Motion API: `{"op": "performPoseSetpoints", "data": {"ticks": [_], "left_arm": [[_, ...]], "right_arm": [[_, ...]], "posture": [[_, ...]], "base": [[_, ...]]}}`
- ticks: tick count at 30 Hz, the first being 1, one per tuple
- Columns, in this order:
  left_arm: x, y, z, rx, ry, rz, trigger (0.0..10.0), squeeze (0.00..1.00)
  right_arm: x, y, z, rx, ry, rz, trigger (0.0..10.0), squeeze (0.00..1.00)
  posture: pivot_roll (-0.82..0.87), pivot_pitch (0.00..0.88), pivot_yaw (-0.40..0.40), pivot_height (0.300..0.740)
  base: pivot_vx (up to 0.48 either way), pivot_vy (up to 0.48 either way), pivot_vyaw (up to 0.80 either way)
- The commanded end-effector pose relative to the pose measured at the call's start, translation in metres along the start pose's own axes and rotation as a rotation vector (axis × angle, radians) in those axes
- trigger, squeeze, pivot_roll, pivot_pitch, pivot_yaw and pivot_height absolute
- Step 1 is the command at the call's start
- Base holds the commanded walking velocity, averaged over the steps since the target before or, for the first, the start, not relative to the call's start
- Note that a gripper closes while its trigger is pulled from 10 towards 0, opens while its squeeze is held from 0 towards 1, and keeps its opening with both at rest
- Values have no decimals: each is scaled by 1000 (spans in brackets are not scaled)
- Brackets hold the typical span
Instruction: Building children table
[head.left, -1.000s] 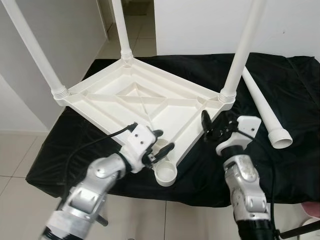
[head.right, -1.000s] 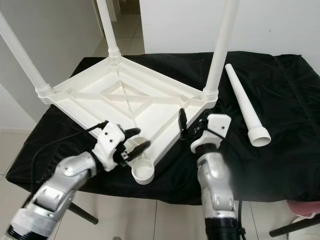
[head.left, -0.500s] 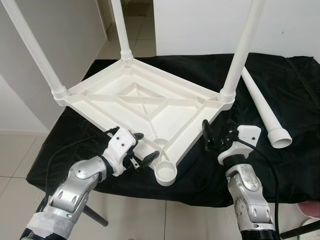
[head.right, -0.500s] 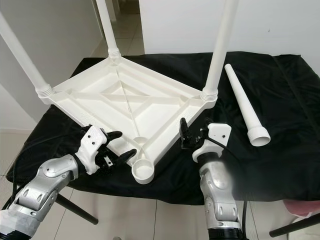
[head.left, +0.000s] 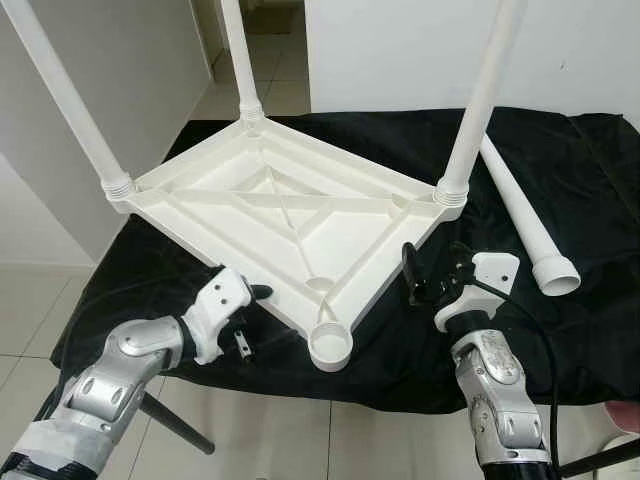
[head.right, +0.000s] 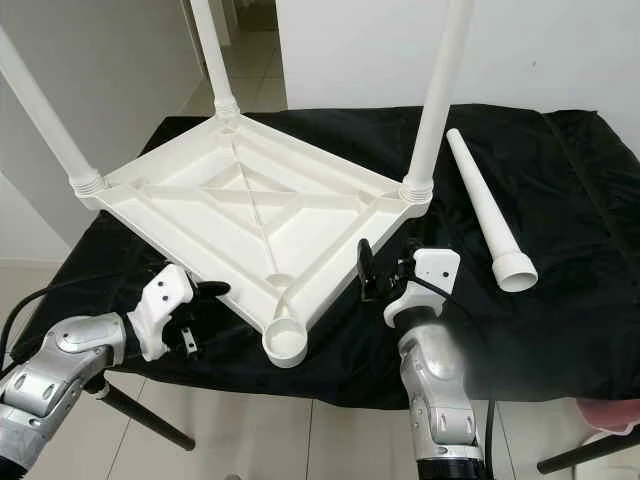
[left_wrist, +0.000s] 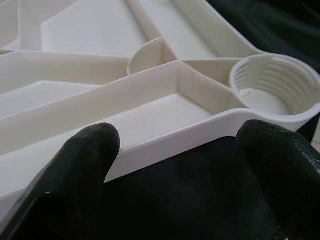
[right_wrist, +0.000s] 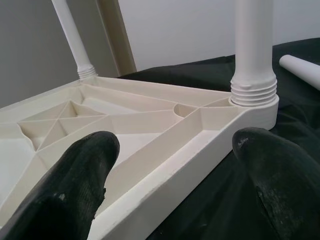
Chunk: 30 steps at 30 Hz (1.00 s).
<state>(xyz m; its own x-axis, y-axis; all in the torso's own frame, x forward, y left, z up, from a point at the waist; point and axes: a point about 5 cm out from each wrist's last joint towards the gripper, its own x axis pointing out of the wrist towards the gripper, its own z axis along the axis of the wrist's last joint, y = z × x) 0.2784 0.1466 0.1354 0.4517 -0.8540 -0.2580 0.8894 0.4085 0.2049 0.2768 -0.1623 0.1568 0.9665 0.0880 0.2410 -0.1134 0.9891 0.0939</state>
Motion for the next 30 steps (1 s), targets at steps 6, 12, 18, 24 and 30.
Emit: {"op": "performPoseSetpoints", "data": {"ticks": [6, 12, 18, 24, 30], "left_arm": [[2, 4, -6, 33, 54, -204, 10000, 0], [7, 9, -7, 56, 76, -227, 10000, 0], [12, 12, -11, 80, 110, -263, 10000, 0], [18, 15, -16, 110, 152, -311, 10000, 0], [21, 19, -18, 130, 184, -354, 10000, 0]], "right_arm": [[2, 4, 2, -3, -2, 4, 10000, 0], [1, 2, 2, -5, -6, -8, 10000, 0], [0, 2, 2, -7, -8, -13, 10000, 0], [0, 0, 4, -12, -12, -25, 10000, 0], [0, 1, 4, -9, -15, -31, 10000, 0]], "posture": [[-45, 52, 84, 740], [-55, 57, 95, 740], [-69, 60, 108, 740], [-75, 64, 119, 740], [-80, 67, 128, 740]], "base": [[0, 0, 0], [0, 0, 0], [0, 0, 0], [0, 0, 0], [0, 0, 0]]}}
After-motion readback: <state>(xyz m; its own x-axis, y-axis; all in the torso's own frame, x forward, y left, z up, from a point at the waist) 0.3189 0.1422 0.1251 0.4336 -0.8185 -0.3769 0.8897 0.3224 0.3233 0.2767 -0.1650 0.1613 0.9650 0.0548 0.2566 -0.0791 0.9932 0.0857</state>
